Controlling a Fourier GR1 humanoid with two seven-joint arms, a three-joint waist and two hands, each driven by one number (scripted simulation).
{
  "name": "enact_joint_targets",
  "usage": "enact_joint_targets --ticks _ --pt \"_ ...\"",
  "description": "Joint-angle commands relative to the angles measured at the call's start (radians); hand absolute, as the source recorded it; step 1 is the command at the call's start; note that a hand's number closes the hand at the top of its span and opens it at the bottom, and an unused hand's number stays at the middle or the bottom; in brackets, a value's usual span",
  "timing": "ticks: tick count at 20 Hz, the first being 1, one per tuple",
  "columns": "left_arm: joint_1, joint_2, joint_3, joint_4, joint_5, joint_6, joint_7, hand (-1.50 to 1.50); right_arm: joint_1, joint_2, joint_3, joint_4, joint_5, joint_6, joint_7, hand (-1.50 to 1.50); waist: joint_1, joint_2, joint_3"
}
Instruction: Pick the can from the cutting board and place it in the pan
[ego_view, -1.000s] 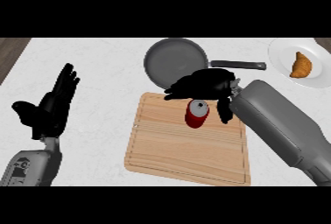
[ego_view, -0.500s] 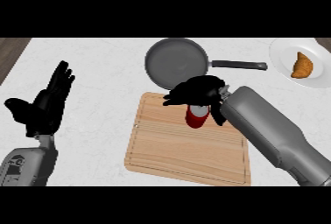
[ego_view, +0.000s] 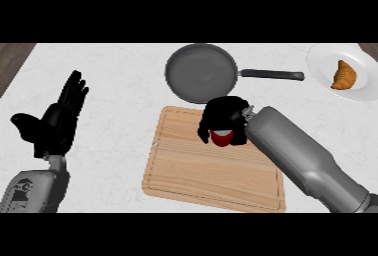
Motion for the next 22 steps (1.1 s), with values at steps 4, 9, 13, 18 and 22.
enact_joint_targets --ticks 4,9,13,18,22 --pt "-0.013 -0.004 0.029 0.043 0.002 -0.021 -0.041 0.00 0.006 0.024 -0.033 -0.001 0.047 0.027 -0.093 1.50 -0.005 0.002 0.001" --pt "-0.014 0.001 0.016 0.042 -0.006 -0.020 -0.004 0.00 0.066 0.251 -0.089 0.044 -0.017 0.054 0.392 1.50 0.005 -0.003 0.000" --pt "-0.026 -0.009 0.024 0.049 0.006 -0.015 -0.003 0.00 0.130 0.256 -0.139 0.012 -0.083 0.017 0.650 1.50 0.005 -0.014 -0.002" --pt "-0.028 -0.014 0.001 0.056 -0.005 -0.029 -0.015 0.00 0.108 0.259 -0.145 -0.161 -0.157 -0.197 0.956 1.50 0.040 -0.017 0.001" --pt "-0.053 -0.022 -0.016 0.048 -0.002 -0.039 0.007 0.00 0.051 0.259 -0.064 -0.319 -0.184 -0.371 1.169 1.50 0.059 -0.016 0.001"
